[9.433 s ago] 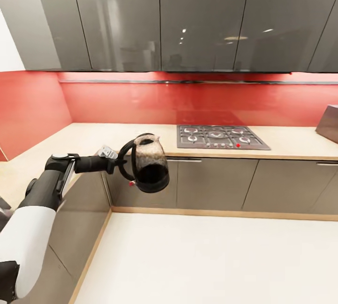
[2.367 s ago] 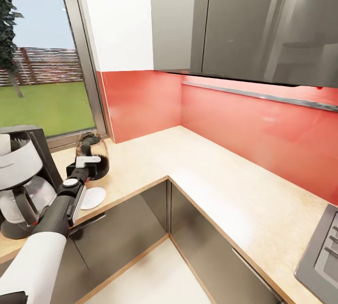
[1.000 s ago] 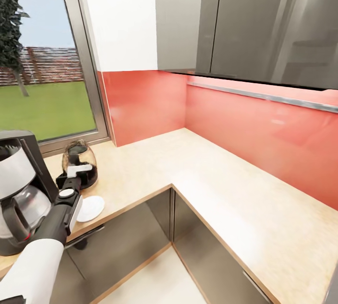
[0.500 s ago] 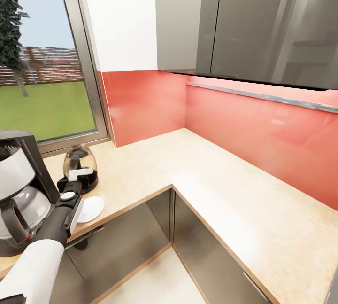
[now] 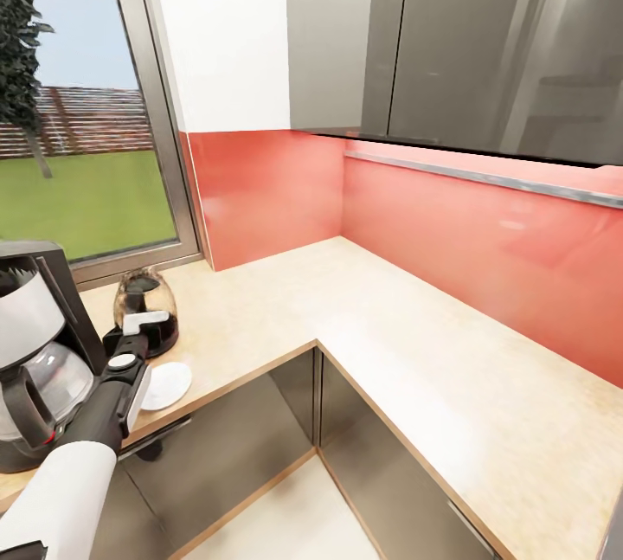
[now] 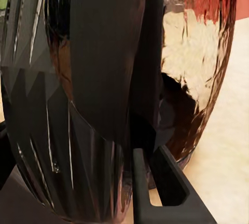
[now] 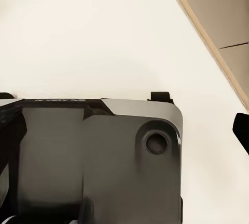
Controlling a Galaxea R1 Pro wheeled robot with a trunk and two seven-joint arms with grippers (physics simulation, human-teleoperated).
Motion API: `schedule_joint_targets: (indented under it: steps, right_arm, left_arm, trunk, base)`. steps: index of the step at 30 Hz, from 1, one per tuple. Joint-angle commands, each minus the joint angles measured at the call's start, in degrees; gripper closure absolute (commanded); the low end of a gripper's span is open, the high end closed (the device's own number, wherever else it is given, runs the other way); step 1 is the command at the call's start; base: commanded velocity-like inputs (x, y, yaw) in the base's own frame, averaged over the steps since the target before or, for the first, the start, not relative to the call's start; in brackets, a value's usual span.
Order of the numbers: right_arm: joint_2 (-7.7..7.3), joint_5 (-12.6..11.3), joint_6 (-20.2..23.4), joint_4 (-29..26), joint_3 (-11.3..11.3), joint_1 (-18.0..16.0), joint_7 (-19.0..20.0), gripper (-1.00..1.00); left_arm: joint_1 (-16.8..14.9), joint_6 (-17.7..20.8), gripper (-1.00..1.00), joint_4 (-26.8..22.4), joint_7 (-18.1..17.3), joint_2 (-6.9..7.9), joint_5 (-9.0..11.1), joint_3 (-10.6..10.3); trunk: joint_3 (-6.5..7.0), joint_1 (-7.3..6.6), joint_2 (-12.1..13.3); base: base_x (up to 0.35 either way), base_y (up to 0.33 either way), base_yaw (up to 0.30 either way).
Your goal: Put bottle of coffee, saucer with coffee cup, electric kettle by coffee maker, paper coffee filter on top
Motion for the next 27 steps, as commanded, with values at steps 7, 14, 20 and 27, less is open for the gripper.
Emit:
schedule_joint_targets:
  steps: [7,14,20,27]
  right_arm:
    - [-0.01,-0.6,-0.19,0.06,0.42,-0.05,0.25,-1.0]
    - [-0.01,-0.6,-0.19,0.06,0.42,-0.04,0.25,-1.0]
    - [-0.01,-0.6,-0.19,0.06,0.42,-0.05,0.25,-1.0]
    - [-0.01,-0.6,-0.19,0.06,0.42,-0.05,0.25,-1.0]
  left_arm:
    - [-0.02,0.43,-1.0,1.32,0.11,0.02,-0.56,0.15]
    - [-0.02,0.43,-1.0,1.34,0.11,0.03,-0.56,0.15]
    - [-0.02,0.43,-1.0,1.34,0.11,0.01,-0.5,0.15]
    - [-0.02,0.43,-1.0,1.34,0.11,-0.06,-0.48,0.15]
  trunk:
    - [-0.14,0.04,-0.1]
    - [-0.14,0.04,-0.1]
    - [-0.14,0.04,-0.1]
    - [-0.14,0.04,-0.1]
  base:
    - [0.0,0.0,0.0]
    - [0.0,0.0,0.0]
    - [0.0,0.0,0.0]
    - [0.0,0.0,0.0]
